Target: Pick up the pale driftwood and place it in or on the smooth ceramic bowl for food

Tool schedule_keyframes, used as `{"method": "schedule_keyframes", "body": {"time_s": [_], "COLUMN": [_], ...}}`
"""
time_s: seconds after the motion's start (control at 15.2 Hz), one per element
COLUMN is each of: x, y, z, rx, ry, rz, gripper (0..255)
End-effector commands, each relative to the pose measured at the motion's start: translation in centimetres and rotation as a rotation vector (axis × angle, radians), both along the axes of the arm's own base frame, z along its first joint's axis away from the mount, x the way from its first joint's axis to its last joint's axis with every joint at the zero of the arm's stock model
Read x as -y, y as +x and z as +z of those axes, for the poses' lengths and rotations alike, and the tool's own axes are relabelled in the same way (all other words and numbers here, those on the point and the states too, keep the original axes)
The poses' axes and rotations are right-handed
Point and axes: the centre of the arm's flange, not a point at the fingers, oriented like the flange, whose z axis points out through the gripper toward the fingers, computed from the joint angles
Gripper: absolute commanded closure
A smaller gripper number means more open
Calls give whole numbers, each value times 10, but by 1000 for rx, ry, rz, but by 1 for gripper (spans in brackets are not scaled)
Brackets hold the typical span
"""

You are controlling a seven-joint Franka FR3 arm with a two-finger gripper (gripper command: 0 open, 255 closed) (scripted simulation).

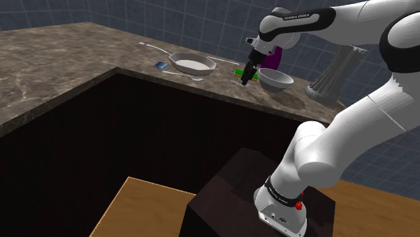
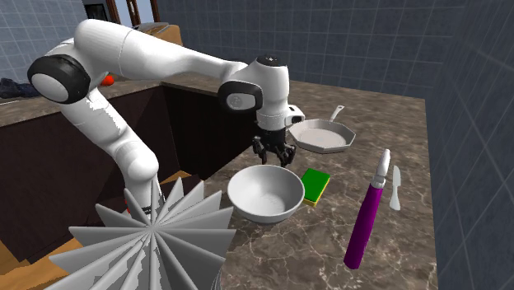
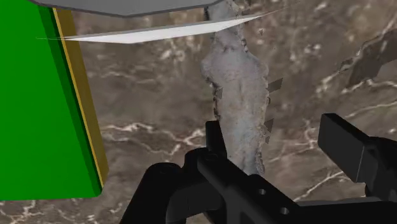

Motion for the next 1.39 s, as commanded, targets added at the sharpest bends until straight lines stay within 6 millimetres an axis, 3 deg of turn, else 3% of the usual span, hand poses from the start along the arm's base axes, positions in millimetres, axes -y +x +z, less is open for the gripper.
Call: {"method": "schedule_keyframes", "body": {"time_s": [0.0, 0.07, 0.59, 1.06, 1.12, 1.32], "x": [-9, -14, -14, -14, -14, -14], "y": [25, 38, 40, 40, 40, 40], "z": [15, 22, -18, -18, -18, -18], "rx": [-71, -105, -105, -105, -105, -105], "ry": [-68, -101, -101, -101, -101, -101], "rz": [-23, -33, -33, -33, -33, -33], "gripper": [0, 0, 0, 0, 255, 255]}}
